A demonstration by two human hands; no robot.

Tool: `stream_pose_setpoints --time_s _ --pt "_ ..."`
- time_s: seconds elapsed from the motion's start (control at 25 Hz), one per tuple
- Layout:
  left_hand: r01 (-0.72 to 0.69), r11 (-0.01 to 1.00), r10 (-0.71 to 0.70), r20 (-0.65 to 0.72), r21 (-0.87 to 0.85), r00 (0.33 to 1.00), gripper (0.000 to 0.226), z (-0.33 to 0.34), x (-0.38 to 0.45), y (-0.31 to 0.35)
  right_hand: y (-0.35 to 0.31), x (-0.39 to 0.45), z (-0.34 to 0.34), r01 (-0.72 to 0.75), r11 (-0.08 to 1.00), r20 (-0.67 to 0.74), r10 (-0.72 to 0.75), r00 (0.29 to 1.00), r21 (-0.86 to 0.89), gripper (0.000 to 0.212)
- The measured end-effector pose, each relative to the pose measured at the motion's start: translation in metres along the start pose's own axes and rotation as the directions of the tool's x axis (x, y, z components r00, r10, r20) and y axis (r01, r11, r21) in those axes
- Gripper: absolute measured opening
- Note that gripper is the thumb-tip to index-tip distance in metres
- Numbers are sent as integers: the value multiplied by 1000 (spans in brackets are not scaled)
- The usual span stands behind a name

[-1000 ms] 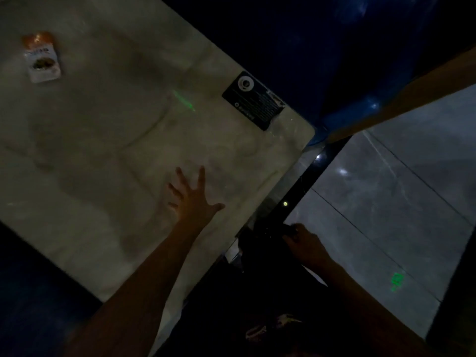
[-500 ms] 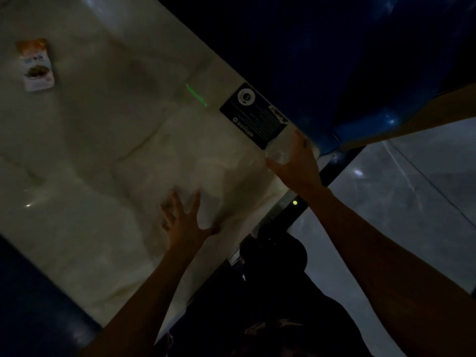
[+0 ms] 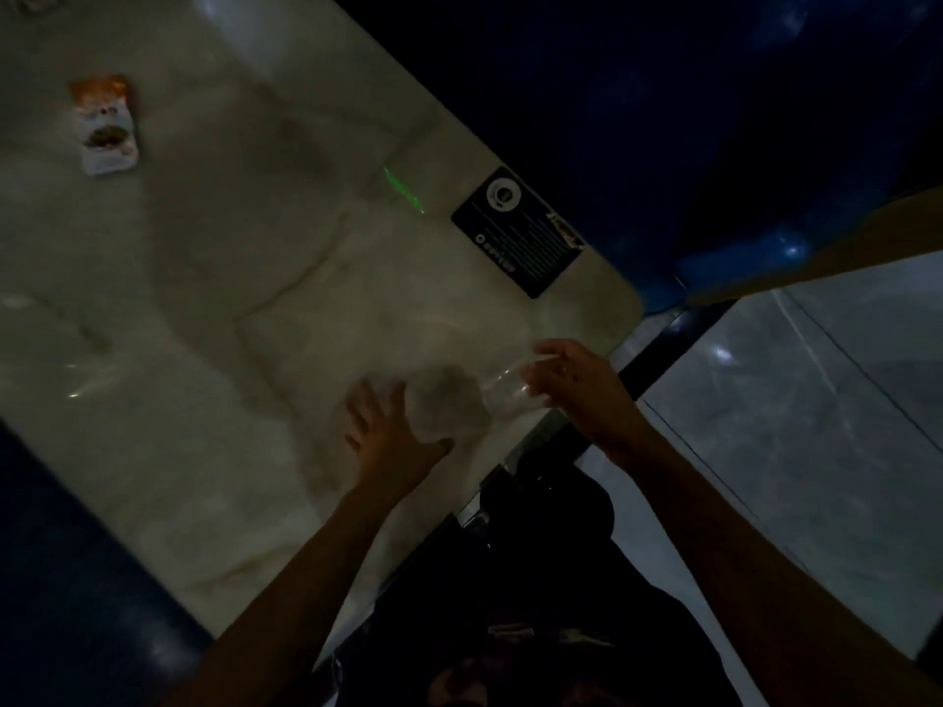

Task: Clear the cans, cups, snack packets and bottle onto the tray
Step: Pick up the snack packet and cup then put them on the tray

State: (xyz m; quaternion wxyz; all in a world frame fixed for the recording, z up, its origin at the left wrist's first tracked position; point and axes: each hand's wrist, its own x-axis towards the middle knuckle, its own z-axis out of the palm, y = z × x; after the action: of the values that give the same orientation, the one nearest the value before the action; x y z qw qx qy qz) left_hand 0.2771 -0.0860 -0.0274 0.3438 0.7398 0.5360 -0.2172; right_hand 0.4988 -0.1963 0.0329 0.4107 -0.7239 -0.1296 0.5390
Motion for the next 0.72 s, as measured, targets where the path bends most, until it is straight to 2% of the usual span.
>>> stream_pose_setpoints --time_s 0.08,0.16,0.24,0.32,0.4,0.48,0.72 --pt "-146 967 133 -75 -208 988 108 3 -21 23 7 -7 12 -25 1000 12 25 1000 16 36" --pt "-226 911 191 -133 -345 972 99 5 -44 38 12 -11 29 -46 999 20 46 999 9 34" --pt "-201 897 154 -147 -395 977 77 6 -60 37 16 -13 48 -50 998 35 52 998 -31 47" --pt "-179 863 112 -167 -472 980 59 5 -70 25 17 -16 70 -26 997 48 29 998 -70 70" --pt "-170 805 74 -188 -568 979 54 3 -83 7 17 -22 97 -21 1000 64 23 998 -22 90" --pt "-141 744 0 -210 -653 978 54 -1 -101 -12 18 -32 128 -14 1000 84 12 996 22 99" --pt "-175 597 -136 -314 -783 940 54 2 -169 -121 37 -85 246 95 984 249 -56 967 -149 74"
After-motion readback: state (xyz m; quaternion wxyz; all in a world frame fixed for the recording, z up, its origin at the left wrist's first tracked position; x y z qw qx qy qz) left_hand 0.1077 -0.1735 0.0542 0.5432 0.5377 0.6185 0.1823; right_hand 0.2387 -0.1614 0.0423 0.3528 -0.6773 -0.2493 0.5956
